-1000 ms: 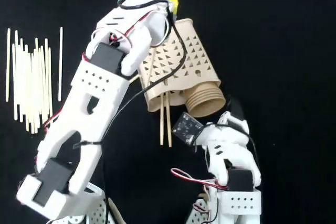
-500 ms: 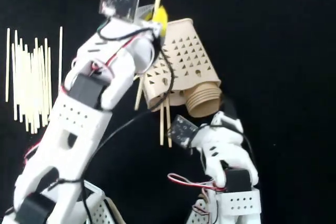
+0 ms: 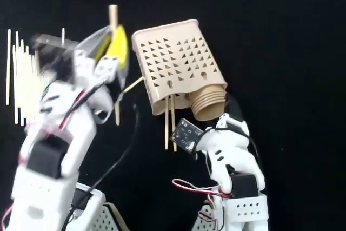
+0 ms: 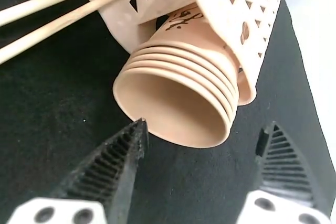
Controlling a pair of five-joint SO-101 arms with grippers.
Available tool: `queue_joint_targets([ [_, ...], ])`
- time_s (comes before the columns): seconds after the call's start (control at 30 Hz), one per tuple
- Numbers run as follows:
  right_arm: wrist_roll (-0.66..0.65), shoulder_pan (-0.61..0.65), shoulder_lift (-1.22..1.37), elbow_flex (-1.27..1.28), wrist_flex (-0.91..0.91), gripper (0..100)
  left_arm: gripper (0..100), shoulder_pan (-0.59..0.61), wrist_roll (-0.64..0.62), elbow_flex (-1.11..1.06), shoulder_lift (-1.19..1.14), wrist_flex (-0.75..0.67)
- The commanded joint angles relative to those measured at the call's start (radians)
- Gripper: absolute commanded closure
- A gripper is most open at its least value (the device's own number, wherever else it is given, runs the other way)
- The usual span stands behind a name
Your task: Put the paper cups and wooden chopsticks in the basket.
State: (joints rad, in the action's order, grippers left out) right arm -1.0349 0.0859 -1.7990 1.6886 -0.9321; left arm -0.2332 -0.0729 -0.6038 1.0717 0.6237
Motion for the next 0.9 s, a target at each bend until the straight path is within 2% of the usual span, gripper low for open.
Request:
queue_joint_targets([
  [0.0, 0.011, 0.008, -0.045, -0.007, 0.015, 65.8, 97, 0.048, -0.005, -0.128, 0.255, -0.106],
  [0.13, 0.011, -0.015, 0.056, -0.056, 0.017, 65.7, 97, 0.107, -0.005, -0.274, 0.442, -0.21],
  [0.27, 0.008, -0.041, 0.278, -0.199, 0.017, 65.7, 97, 0.153, -0.006, -0.384, 0.563, -0.285],
  [0.5, -0.014, -0.049, 0.727, -0.381, 0.083, 65.8, 97, 0.156, -0.005, -0.418, 0.595, -0.295],
  [0.63, -0.017, -0.084, 0.763, -0.349, 0.233, 65.9, 97, 0.157, 0.003, -0.429, 0.598, -0.293],
  [0.87, -0.017, -0.084, 0.74, -0.259, 0.431, 65.9, 97, 0.226, -0.006, -0.444, 0.598, -0.295],
])
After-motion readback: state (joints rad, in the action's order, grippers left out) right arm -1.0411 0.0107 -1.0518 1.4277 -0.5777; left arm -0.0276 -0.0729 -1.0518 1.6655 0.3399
